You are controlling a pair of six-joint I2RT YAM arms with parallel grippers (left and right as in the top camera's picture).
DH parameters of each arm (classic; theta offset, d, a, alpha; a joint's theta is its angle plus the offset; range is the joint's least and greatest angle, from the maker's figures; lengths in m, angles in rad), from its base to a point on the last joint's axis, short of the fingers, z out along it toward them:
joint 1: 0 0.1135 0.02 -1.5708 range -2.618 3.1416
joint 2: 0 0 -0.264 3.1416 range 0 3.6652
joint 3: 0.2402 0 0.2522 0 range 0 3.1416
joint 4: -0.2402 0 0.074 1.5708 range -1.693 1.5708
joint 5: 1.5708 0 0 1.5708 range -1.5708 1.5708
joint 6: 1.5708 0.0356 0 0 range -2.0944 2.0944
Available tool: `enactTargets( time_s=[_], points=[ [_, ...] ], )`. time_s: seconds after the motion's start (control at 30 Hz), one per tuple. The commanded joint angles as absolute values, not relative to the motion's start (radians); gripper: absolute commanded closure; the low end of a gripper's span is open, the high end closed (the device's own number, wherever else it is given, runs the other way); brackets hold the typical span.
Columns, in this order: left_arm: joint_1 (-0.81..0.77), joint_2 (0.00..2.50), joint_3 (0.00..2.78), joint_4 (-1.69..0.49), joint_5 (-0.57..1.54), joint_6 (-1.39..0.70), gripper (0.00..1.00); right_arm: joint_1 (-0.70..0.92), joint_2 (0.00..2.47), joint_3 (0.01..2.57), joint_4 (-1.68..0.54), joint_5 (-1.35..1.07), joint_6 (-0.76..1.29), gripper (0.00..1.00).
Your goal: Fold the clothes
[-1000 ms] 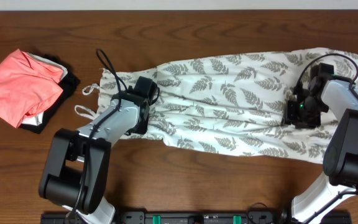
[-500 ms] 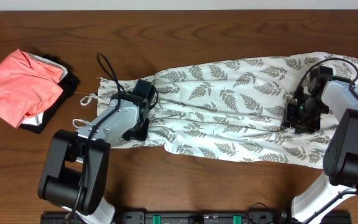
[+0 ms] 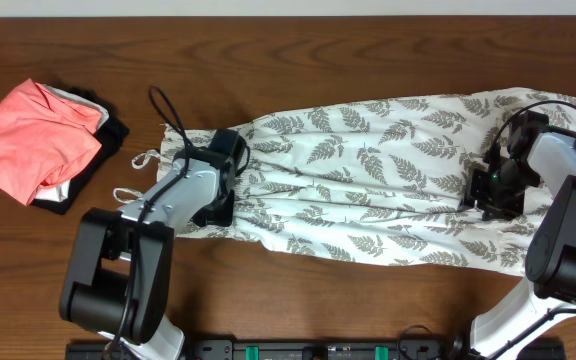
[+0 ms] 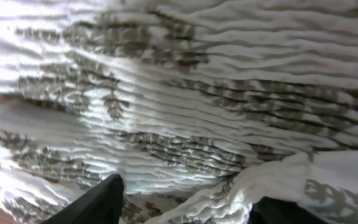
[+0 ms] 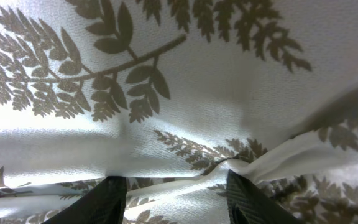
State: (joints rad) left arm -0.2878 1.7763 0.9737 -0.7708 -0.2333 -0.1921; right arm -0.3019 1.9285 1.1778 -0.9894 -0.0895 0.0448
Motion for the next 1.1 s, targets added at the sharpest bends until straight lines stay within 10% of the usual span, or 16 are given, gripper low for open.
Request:
enactTargets(
  time_s=[0.0,1.07],
  points=[
    [-0.253,1.869,0.888,-0.781,-0.248,-0.215,0.37,-0.313,1.977,1.142,-0.974,-0.046,0.056,0.48],
    [-0.254,1.594,0.902,-0.719,-0.282,-0.182,0.33,-0.313,1.972,1.482,-1.127,-0.101,0.007,0.44]
  ],
)
